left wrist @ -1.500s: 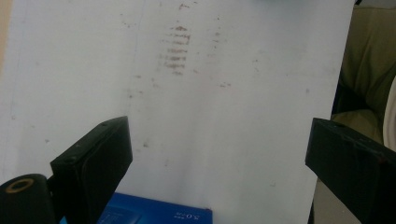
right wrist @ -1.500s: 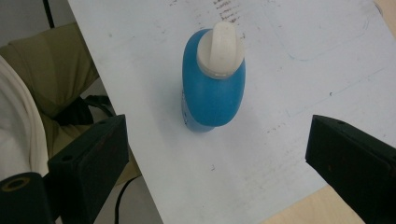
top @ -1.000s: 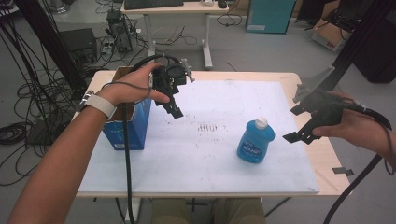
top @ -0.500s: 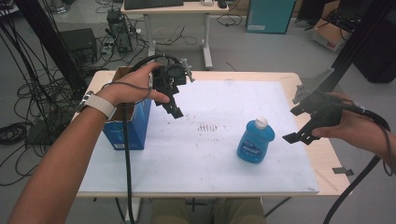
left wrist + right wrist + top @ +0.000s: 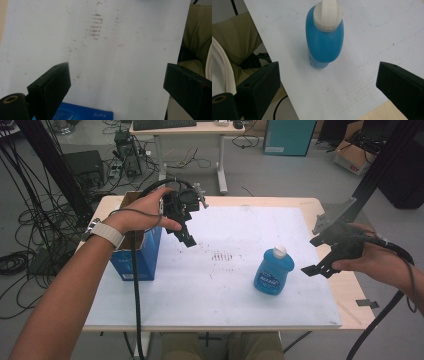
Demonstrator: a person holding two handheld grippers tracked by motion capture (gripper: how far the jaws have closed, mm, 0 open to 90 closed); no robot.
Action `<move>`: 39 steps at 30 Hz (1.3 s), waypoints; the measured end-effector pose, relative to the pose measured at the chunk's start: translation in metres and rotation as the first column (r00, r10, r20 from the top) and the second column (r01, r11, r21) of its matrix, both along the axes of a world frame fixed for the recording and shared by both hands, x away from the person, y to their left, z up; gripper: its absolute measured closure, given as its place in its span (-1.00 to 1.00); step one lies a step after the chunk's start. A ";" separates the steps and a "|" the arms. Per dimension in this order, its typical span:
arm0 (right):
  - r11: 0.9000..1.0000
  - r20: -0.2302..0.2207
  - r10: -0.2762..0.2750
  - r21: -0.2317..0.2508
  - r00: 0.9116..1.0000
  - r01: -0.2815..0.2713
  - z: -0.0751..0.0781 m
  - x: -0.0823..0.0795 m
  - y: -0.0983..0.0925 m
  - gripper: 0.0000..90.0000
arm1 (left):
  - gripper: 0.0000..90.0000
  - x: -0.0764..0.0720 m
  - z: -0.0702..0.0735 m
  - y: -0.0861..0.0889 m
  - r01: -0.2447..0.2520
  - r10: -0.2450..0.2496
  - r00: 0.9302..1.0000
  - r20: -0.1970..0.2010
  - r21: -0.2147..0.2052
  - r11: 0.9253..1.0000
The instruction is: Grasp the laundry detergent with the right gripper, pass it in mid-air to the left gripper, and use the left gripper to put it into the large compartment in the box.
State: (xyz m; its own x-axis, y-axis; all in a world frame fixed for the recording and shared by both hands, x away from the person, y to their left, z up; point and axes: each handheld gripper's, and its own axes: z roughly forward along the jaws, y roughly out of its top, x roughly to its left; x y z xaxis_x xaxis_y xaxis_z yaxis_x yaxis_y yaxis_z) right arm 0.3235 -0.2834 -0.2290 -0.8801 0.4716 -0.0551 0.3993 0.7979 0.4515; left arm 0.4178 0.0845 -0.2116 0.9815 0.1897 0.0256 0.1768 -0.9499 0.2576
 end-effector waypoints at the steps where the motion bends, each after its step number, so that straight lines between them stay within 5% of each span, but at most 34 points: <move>1: 1.000 0.005 -0.006 0.013 1.000 0.006 -0.002 0.000 0.000 -0.88 | -0.83 0.000 0.000 0.000 0.001 -0.001 1.000 0.005 -0.001 1.000; 39: 0.995 -0.003 -0.042 0.091 0.999 0.042 -0.055 0.001 -0.007 -0.88 | -0.83 0.001 -0.006 -0.001 -0.006 0.006 1.000 0.001 -0.005 1.000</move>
